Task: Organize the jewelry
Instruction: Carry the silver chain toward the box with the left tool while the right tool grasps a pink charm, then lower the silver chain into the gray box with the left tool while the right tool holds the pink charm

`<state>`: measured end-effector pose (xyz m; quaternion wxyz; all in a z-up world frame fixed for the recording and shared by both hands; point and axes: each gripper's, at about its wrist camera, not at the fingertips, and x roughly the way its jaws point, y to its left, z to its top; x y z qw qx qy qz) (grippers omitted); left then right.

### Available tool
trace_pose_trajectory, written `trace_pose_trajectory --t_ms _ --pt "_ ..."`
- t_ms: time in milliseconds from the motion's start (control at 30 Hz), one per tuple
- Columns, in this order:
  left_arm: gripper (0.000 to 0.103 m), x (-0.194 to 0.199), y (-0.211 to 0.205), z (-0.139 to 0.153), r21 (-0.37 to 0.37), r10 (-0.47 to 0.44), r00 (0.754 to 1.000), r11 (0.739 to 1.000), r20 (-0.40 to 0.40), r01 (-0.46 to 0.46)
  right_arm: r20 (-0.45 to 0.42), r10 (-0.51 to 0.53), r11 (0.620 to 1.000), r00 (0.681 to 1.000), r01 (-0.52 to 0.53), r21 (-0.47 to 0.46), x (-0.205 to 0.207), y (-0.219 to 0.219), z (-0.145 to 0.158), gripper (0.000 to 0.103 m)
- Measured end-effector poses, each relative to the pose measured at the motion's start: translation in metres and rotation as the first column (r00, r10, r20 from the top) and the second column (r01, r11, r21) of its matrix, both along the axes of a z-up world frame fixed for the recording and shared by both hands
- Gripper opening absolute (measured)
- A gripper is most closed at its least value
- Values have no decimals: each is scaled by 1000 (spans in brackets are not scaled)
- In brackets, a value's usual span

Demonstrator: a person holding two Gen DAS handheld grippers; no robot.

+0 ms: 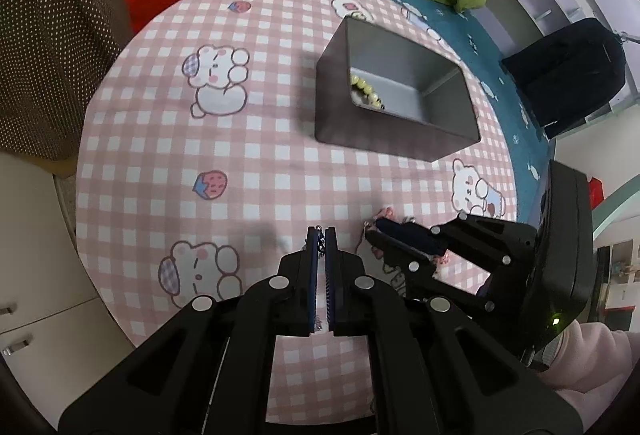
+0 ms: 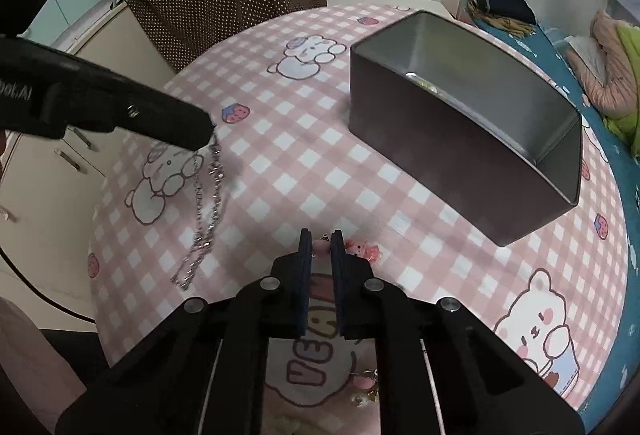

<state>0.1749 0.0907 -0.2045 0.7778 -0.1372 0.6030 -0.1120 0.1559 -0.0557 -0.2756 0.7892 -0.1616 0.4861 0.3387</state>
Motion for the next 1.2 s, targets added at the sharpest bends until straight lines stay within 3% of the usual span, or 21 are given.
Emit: trace_pose_trajectory --t_ms 367,467,700,867,1000,1200 --pt "3 12 -16 34 -14 -39 994 999 100 40 101 -62 996 993 55 66 1 -15 45 8" --pt "3 17 -19 49 -59 -28 992 998 123 36 141 -87 993 986 75 90 2 -21 63 4" --pt "3 26 -39 82 -70 -70 972 994 223 88 206 -134 988 969 114 109 6 -33 85 3" --pt "3 28 -44 82 -63 -85 972 993 221 101 115 -151 987 982 144 67 11 -40 59 17" --pt "3 25 -41 75 -52 -78 977 995 198 90 68 -98 995 993 96 23 7 -31 32 27" --pt "3 18 -32 58 -41 -57 988 997 140 63 16 -55 998 998 55 -28 9 -14 0 28"
